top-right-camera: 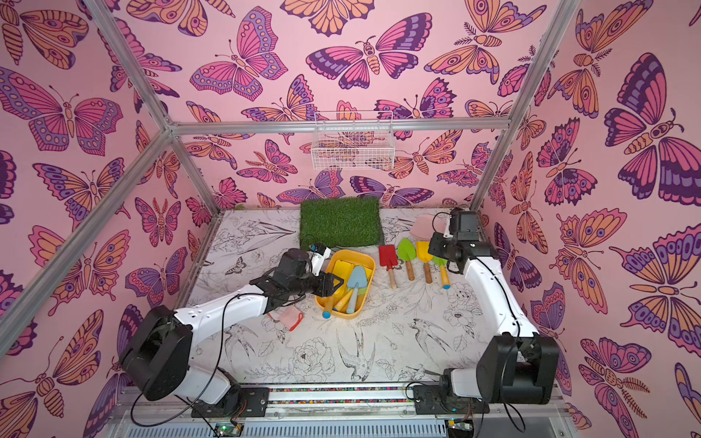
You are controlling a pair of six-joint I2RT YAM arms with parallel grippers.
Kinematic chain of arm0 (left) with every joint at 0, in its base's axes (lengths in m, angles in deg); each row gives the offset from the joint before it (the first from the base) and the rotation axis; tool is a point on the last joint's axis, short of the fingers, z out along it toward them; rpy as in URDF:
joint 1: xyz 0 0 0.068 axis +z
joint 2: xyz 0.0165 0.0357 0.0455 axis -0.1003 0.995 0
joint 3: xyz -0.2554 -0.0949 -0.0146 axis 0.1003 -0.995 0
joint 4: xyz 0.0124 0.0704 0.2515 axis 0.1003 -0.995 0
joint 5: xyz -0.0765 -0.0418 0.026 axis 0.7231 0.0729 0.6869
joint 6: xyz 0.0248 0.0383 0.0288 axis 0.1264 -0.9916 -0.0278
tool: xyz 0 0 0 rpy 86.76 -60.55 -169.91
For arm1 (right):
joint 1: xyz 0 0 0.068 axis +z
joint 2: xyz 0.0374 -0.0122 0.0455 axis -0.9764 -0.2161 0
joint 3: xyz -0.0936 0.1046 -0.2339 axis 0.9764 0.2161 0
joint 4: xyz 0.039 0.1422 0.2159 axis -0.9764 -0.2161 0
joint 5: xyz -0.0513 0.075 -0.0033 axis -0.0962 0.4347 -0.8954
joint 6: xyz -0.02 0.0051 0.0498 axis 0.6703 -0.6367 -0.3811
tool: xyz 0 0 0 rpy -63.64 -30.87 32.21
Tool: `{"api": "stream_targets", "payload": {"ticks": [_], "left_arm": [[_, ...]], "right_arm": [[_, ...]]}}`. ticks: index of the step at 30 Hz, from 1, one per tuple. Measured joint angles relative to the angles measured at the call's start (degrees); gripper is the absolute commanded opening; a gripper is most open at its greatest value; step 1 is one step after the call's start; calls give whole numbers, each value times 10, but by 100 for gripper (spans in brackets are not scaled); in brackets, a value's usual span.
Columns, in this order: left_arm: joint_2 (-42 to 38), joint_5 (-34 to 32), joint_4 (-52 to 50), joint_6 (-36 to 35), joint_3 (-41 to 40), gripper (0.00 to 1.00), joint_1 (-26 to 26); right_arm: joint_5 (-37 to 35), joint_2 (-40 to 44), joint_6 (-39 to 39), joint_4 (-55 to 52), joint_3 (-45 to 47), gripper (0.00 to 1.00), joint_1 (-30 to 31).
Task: Take the shovel out of the storage box
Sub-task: Pick up the shovel from the storage box.
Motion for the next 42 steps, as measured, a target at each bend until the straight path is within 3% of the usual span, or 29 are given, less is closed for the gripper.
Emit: {"api": "stream_targets", "payload": {"ticks": [6,11,23,42], "left_arm": [[9,-18,-51,8,22,51,0],[24,-46,-117,16,50,48,0],[26,-73,-220,50,56,48,-21],[148,-80,-435,53,223,42,-39]], "right_arm": [[0,2,-8,-10,25,48,79],[0,5,-10,-13,43,48,109],[26,73,-11,2,108,49,126],[59,131,-13,23,152,50,131]]}}
